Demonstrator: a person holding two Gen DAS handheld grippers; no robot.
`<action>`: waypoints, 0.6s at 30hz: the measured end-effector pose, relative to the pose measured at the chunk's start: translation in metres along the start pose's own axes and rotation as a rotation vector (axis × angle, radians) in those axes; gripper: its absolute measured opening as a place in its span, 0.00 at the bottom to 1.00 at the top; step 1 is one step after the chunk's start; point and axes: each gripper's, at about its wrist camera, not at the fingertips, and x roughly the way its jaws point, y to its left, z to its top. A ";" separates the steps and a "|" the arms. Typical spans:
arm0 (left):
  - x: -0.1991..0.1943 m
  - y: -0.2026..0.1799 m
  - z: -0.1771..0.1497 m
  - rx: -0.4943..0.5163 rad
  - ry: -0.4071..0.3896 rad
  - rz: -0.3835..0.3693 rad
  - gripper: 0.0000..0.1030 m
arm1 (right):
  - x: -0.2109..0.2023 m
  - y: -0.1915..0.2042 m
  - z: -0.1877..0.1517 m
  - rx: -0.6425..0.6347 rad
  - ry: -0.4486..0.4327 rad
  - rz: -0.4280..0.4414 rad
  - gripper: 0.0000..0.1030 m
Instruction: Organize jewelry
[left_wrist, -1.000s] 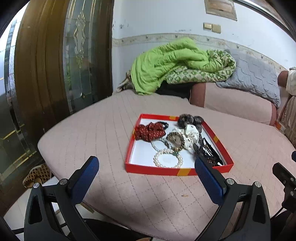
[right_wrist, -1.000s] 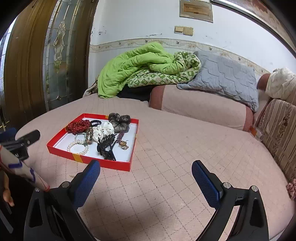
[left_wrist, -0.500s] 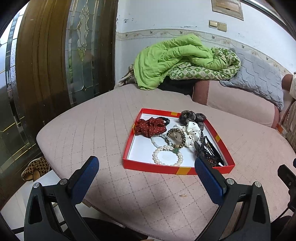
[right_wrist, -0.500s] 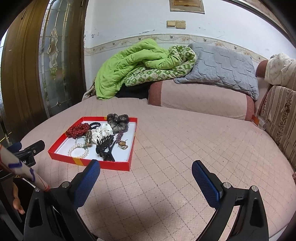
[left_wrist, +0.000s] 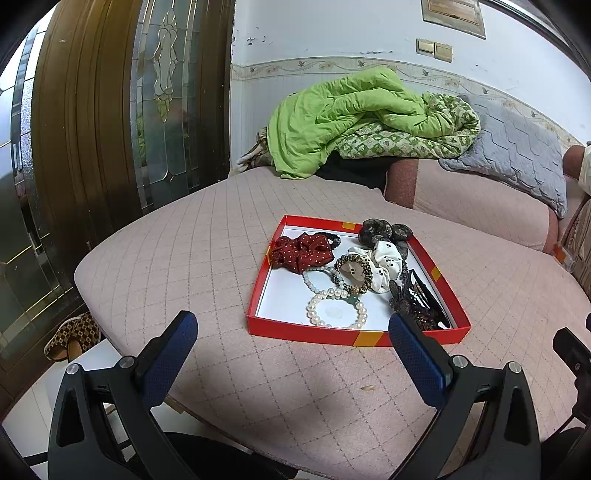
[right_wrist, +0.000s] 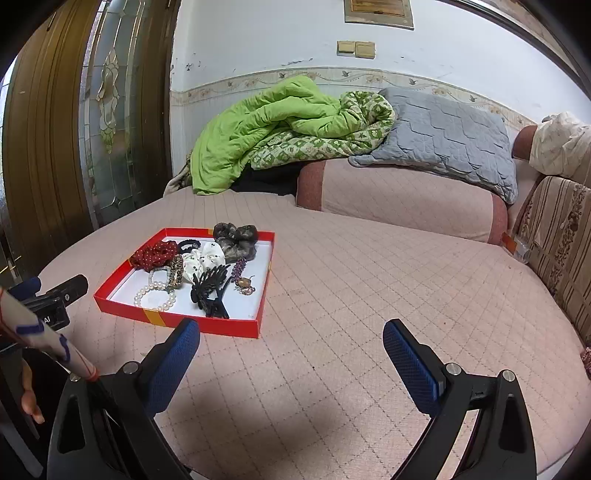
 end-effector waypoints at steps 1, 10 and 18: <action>0.000 0.000 0.000 0.002 0.001 0.001 1.00 | 0.000 0.000 0.000 -0.002 0.000 0.001 0.98; 0.000 0.001 0.000 0.006 0.002 -0.001 1.00 | 0.000 0.000 0.000 -0.002 0.001 0.001 0.98; 0.000 0.002 0.000 0.009 0.003 -0.001 1.00 | 0.000 0.000 0.000 -0.002 0.002 0.001 0.98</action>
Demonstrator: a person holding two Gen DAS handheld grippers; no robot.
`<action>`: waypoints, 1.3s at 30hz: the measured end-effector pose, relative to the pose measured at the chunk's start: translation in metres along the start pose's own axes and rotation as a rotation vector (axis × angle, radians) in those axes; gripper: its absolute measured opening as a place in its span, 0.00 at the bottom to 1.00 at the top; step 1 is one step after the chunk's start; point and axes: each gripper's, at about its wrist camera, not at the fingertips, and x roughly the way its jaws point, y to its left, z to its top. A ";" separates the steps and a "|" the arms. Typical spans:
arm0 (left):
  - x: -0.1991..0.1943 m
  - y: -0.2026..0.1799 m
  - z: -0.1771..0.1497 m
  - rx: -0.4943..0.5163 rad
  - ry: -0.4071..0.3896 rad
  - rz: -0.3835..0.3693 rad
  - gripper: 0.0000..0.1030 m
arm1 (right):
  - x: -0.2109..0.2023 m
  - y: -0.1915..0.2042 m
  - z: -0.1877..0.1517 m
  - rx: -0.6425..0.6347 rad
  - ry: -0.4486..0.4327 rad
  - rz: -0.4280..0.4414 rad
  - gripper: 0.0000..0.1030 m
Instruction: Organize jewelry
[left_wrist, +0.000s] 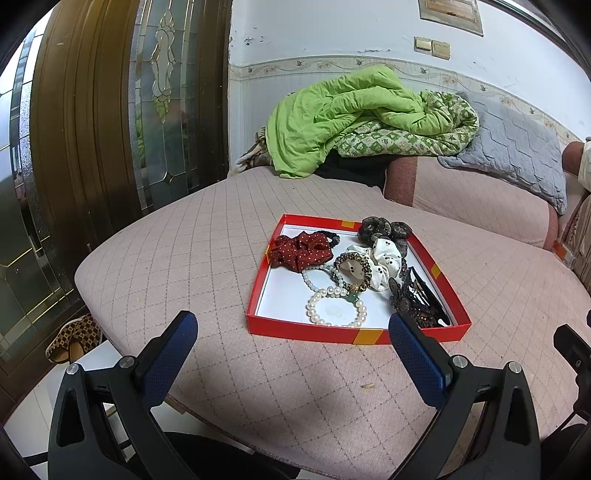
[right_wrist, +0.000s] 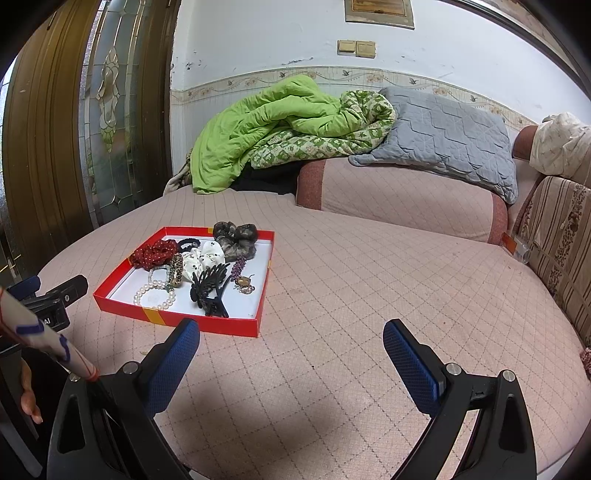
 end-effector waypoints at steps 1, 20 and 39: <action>0.000 -0.001 0.000 0.000 -0.001 0.001 1.00 | 0.000 0.000 0.000 0.000 0.001 -0.001 0.98; 0.000 -0.001 -0.001 0.005 0.001 -0.001 1.00 | 0.000 -0.001 -0.001 -0.001 0.002 0.000 0.98; 0.006 0.000 -0.002 0.034 0.001 -0.018 1.00 | 0.001 -0.004 -0.002 -0.001 0.006 0.000 0.98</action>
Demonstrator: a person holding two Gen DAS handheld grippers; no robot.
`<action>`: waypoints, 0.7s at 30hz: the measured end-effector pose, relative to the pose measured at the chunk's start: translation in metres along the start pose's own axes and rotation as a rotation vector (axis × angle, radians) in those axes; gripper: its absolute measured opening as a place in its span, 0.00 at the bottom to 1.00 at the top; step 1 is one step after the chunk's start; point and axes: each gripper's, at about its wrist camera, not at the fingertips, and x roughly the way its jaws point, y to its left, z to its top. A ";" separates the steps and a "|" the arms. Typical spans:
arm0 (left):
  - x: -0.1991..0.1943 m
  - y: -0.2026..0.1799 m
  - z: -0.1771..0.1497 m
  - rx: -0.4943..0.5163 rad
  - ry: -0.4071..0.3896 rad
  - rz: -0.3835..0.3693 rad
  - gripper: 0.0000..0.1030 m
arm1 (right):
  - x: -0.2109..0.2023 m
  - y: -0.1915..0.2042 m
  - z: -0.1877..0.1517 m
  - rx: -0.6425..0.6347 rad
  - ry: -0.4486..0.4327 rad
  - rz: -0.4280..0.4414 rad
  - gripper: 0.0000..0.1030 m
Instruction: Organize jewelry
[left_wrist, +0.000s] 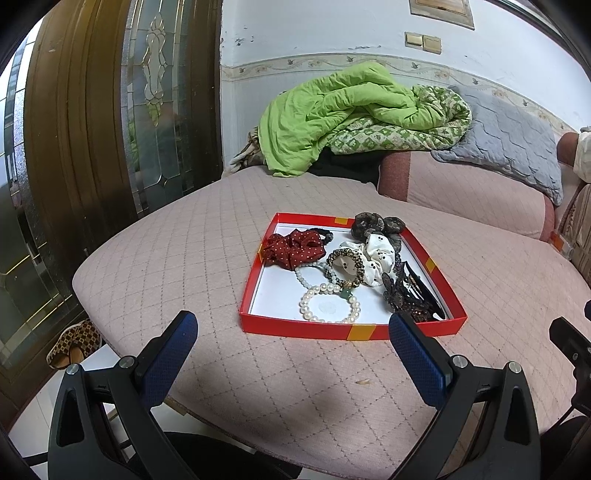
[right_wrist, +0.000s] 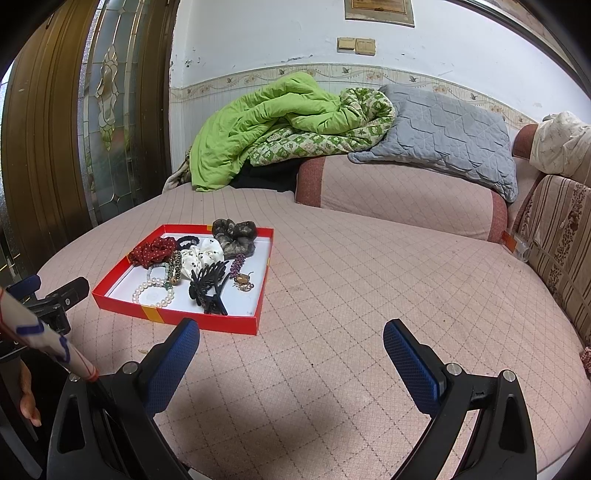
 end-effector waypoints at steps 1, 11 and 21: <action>0.001 0.001 0.001 0.003 0.000 -0.001 1.00 | 0.000 0.000 0.000 0.000 0.001 0.000 0.98; 0.001 0.000 0.002 0.005 0.001 -0.001 1.00 | 0.001 -0.002 -0.002 0.002 0.004 0.001 0.98; 0.002 0.002 0.002 0.007 0.007 0.004 1.00 | 0.001 -0.003 -0.002 0.000 0.006 -0.001 0.98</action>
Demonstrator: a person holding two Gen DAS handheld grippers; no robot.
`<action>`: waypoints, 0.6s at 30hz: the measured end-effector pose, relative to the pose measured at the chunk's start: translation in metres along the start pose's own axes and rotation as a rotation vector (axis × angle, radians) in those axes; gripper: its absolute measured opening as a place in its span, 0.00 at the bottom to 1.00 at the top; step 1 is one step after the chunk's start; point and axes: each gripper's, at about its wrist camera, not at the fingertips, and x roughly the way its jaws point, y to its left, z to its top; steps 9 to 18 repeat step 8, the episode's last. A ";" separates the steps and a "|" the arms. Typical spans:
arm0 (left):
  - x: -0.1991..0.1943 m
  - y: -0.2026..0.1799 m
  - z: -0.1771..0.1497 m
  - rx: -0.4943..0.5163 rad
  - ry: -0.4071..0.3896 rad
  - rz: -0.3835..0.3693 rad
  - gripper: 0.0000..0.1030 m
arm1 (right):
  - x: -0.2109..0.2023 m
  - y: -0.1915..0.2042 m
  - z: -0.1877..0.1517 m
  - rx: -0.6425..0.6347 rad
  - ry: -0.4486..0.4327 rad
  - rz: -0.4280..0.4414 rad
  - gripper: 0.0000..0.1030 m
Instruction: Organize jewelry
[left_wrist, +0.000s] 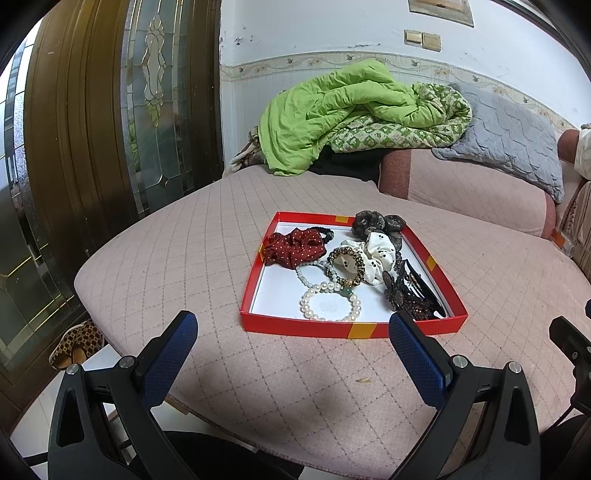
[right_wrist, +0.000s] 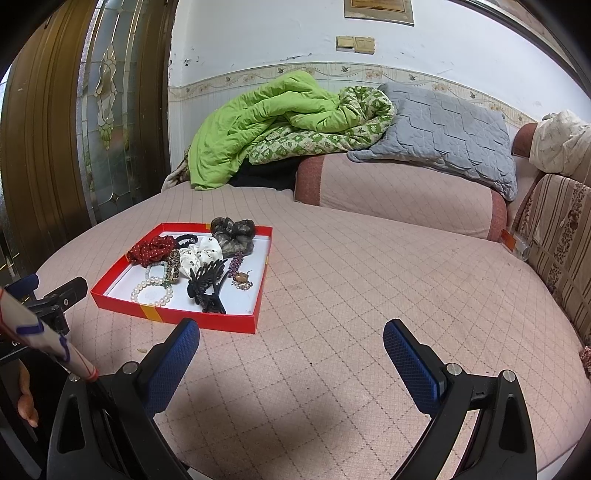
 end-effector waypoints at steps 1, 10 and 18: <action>0.000 0.001 0.000 0.000 0.001 0.000 1.00 | 0.000 0.000 0.000 0.000 0.000 0.000 0.98; 0.003 -0.021 -0.001 0.084 0.023 -0.040 1.00 | -0.006 -0.013 -0.003 0.003 0.003 -0.023 0.98; 0.003 -0.021 -0.001 0.084 0.023 -0.040 1.00 | -0.006 -0.013 -0.003 0.003 0.003 -0.023 0.98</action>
